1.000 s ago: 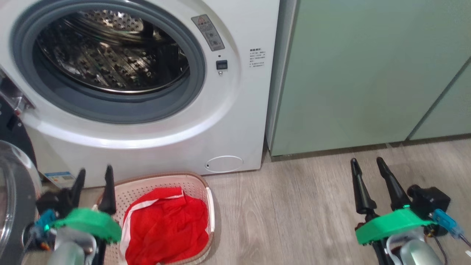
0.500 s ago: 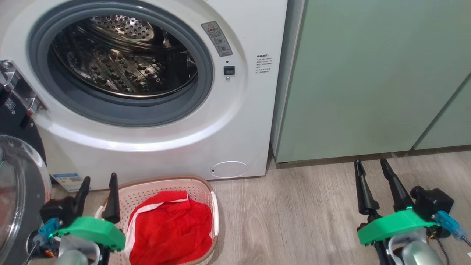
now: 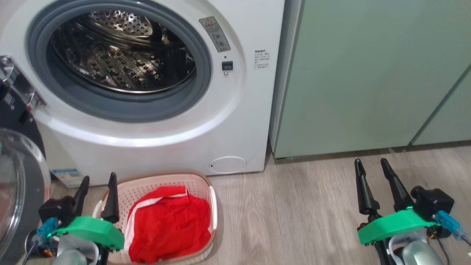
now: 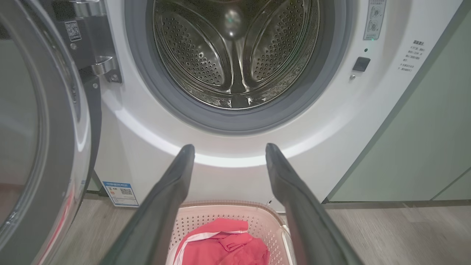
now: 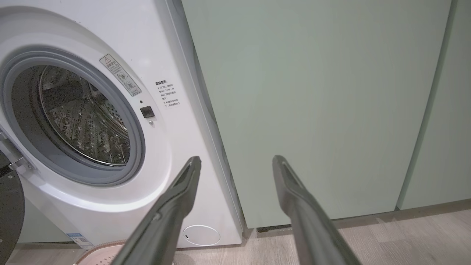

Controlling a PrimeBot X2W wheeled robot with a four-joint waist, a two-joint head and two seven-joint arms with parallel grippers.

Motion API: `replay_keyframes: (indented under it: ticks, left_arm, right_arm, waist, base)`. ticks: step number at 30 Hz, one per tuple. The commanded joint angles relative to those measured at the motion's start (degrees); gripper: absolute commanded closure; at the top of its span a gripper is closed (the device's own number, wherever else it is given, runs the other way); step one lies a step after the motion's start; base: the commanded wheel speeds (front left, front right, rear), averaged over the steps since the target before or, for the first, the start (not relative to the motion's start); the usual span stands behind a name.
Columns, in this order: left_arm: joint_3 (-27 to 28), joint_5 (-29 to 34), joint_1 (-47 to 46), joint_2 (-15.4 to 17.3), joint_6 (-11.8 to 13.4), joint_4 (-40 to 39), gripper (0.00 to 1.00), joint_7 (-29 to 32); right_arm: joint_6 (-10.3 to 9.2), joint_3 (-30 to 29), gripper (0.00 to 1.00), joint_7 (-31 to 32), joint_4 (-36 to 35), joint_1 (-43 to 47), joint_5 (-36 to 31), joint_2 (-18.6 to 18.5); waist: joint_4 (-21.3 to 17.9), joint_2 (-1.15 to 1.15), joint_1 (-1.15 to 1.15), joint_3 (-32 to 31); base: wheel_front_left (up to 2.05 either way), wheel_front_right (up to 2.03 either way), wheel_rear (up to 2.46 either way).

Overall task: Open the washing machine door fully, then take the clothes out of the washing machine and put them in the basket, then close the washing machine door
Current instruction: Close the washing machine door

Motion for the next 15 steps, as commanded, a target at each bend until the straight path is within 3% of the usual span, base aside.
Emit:
replay_keyframes:
  ticks: [1,15]
  left_arm:
    - [1.5,-0.3,-1.9,1.5,-0.4,-1.8,0.0,-0.4]
    - [0.1,-1.0,-2.1,1.7,-0.4,-2.3,0.0,-0.4]
  right_arm:
    - [-0.04,1.0,0.0,-0.3,-1.8,-0.3,-0.2,-0.3]
    - [-0.04,1.2,0.0,-0.3,-1.6,-0.2,-0.1,-0.2]
  waist:
    - [0.0,0.0,0.0,0.0]
    - [0.0,0.0,0.0,0.0]
  base:
    - [-1.68,1.68,0.0]
    - [-2.0,1.98,0.02]
